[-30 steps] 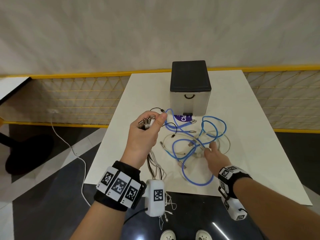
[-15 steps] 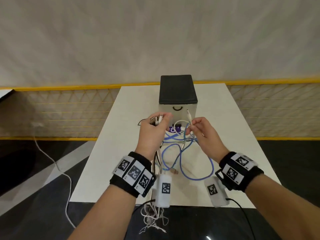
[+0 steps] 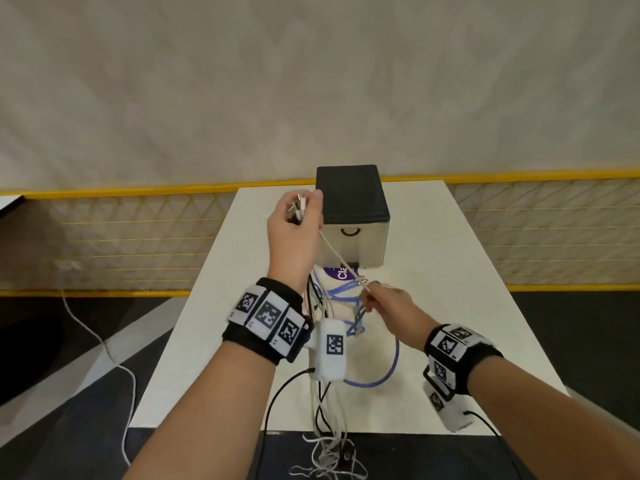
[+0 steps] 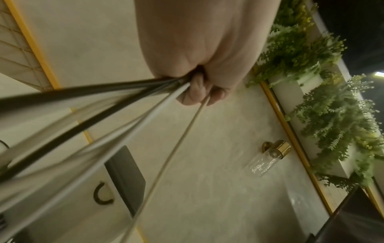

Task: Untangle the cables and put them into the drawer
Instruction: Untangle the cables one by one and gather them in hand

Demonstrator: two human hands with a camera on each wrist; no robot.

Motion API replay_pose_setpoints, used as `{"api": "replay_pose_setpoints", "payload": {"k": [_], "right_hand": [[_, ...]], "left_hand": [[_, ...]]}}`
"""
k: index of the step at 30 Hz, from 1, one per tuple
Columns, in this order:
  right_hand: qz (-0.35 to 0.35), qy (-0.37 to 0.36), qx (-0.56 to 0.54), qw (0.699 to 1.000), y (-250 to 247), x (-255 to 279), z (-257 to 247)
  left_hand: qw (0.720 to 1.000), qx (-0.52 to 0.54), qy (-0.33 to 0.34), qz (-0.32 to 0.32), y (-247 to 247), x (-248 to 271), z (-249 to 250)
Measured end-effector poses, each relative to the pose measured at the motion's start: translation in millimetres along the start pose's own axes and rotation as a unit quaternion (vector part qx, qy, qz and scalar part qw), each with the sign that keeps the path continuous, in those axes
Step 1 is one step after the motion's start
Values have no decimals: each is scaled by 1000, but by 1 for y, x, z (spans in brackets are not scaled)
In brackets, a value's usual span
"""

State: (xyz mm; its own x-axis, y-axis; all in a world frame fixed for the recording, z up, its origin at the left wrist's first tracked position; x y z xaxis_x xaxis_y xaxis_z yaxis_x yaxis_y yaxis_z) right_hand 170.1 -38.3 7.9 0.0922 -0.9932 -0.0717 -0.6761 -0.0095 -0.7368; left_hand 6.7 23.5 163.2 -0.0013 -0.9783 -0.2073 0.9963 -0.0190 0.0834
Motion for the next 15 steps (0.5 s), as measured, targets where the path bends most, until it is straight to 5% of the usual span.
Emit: {"api": "replay_pose_setpoints", "payload": {"k": [2,6,10,15], "right_hand": [[-3,47,141,989,-4,-4,28],[-28,119,196,973,-28,-20,44],[-38,90,104,990,-39,-30,23],[25,-7,-65,998,-57,-41,-11]], "left_hand": [[1000,9,19,0,-8,-3,7],[1000,4,30,0,-15,-2,8],[999,41,-2,-32,-11,0,2],[996,-58,-16,-72,4,9,-16]]}}
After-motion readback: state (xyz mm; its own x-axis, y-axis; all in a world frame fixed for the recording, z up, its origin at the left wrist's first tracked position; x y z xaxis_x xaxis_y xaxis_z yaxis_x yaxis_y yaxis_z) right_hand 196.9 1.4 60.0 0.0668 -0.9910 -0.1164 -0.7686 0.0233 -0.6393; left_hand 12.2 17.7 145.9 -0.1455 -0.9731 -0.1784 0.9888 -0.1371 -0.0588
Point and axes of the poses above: each hand's wrist, its own x-axis away from the middle knuckle, its own y-axis out of the palm, z = x × y, the point moved 10 cm from there along -x, towards the middle knuckle
